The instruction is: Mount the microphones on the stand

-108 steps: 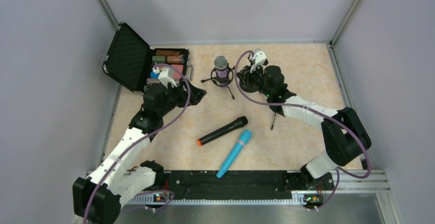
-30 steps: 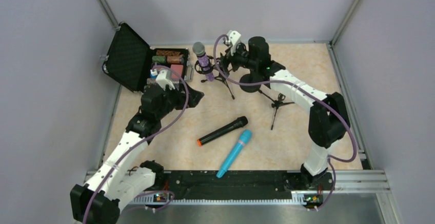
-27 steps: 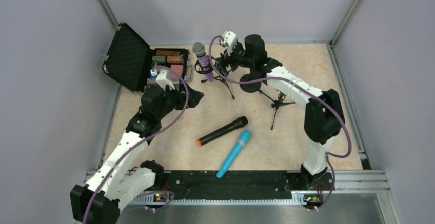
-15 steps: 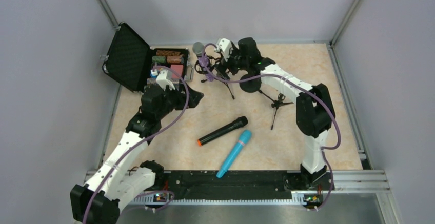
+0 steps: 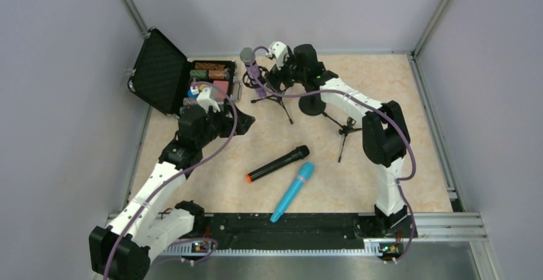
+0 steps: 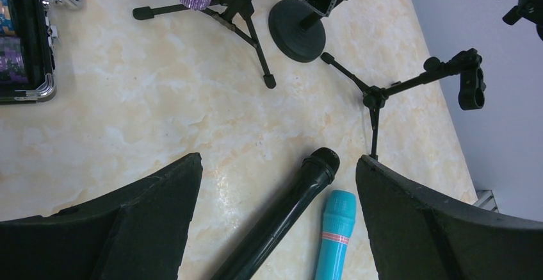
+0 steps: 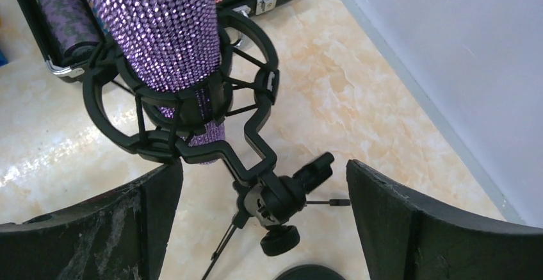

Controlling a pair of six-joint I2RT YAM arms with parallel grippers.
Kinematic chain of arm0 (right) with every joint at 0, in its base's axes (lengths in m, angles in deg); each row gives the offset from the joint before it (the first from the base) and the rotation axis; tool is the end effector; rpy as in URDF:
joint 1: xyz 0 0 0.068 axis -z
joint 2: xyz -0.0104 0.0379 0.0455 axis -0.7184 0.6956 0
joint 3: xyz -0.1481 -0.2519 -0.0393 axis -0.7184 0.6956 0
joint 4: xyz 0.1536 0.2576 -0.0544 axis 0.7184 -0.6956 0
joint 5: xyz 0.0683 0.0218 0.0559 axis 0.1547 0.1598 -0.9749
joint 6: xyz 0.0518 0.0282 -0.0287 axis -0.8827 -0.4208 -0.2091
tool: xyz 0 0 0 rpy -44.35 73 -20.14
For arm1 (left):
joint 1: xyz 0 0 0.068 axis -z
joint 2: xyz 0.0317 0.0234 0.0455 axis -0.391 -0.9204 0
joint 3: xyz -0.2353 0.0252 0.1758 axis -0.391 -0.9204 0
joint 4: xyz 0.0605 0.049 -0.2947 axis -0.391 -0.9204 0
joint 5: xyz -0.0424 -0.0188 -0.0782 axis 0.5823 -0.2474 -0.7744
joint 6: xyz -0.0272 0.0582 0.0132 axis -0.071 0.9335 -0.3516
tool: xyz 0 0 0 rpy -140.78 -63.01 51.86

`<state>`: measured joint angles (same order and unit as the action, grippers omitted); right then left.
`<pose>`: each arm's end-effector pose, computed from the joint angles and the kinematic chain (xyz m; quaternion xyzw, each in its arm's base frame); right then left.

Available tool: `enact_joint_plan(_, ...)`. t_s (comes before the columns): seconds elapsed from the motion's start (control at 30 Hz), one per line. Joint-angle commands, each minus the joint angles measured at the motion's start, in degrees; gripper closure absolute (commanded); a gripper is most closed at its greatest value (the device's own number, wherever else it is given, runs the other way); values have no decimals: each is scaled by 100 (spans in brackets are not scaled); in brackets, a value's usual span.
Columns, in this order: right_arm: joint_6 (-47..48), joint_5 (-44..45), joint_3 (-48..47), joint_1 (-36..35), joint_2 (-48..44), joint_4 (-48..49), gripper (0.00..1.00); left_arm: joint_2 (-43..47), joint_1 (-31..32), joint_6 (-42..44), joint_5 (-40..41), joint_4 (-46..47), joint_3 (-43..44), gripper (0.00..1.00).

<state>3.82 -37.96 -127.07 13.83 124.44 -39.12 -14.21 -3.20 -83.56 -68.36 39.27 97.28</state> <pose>0.4618 0.3084 0.2796 -0.4420 0.7038 0.1856 0.5243 0.2398 -0.0979 0.3009 -0.0208 0.8087 -0.3291 0.4871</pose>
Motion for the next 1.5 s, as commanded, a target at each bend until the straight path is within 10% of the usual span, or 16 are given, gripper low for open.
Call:
enact_joint_plan(0.0,-161,-123,-446,2,221,317,5,-37,-24,93,51,223,221,6)
enact_joint_plan(0.3,-559,-299,-803,2,515,353,13,-198,-30,24,1349,-536,271,2)
enact_joint_plan(0.9,-1077,564,-884,2,654,1195,99,-683,-33,177,1257,-626,300,4)
enact_joint_plan(1.47,-1964,2391,-620,-162,849,3263,100,-806,-31,222,1241,-627,285,5)
